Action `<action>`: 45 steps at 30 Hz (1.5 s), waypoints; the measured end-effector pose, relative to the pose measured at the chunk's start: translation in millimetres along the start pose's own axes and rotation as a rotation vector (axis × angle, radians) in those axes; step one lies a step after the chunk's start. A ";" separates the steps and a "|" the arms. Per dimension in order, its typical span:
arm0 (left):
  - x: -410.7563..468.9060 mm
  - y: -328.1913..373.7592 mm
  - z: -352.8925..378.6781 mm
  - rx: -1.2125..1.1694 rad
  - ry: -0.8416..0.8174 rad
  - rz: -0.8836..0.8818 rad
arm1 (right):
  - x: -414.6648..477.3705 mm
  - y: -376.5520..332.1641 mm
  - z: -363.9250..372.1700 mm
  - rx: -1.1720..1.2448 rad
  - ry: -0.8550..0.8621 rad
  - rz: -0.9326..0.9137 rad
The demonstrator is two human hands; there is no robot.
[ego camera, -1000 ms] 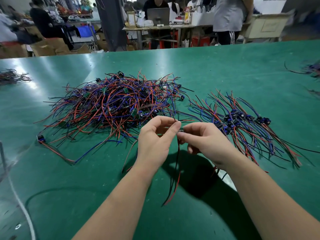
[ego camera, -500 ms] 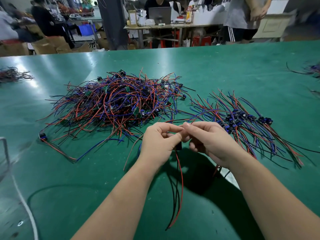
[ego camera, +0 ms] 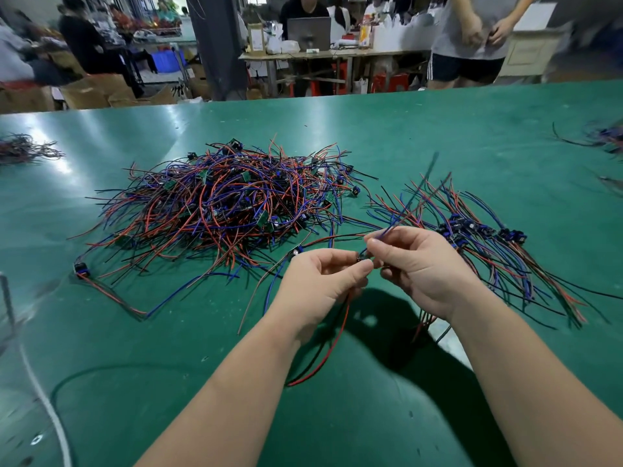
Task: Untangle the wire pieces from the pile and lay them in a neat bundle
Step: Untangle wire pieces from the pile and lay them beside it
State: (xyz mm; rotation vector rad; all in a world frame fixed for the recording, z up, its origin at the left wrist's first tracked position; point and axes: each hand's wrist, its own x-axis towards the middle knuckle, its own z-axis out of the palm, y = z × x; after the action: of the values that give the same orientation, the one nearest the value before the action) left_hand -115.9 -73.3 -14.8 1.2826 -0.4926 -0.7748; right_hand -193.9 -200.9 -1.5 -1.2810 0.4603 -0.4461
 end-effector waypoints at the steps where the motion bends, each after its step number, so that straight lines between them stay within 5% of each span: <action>1: 0.0 0.3 -1.0 0.013 0.002 -0.003 | 0.1 1.3 -0.2 -0.057 -0.006 -0.003; 13: -10.6 5.5 -4.5 0.393 -0.322 -0.194 | 13.1 -13.1 -36.9 0.190 0.407 -0.068; 22: -12.5 7.2 -8.2 0.460 -0.444 -0.144 | 12.8 -15.3 -37.7 0.267 0.459 -0.064; 27: -11.2 13.3 -3.7 0.142 -0.353 -0.106 | 12.4 -18.9 -33.8 0.307 0.272 0.044; 32: -5.1 20.7 -0.2 -0.413 -0.172 0.025 | -0.6 -5.9 -16.3 -0.187 -0.151 0.093; 35: -0.8 19.2 0.8 -0.533 0.036 0.071 | -7.5 -1.8 -0.5 -0.039 -0.311 0.080; 39: 3.4 12.3 0.5 -0.418 0.230 0.175 | -4.6 -0.1 12.2 0.209 -0.156 0.038; 45: -4.2 6.5 5.0 0.105 0.292 0.471 | -1.8 -1.4 11.5 0.385 -0.062 0.055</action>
State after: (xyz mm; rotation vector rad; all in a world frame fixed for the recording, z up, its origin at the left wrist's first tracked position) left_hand -120.7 -72.9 -7.0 1.2824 -0.5737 -0.1665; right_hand -189.1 -191.1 2.5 -0.9055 0.3366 -0.4236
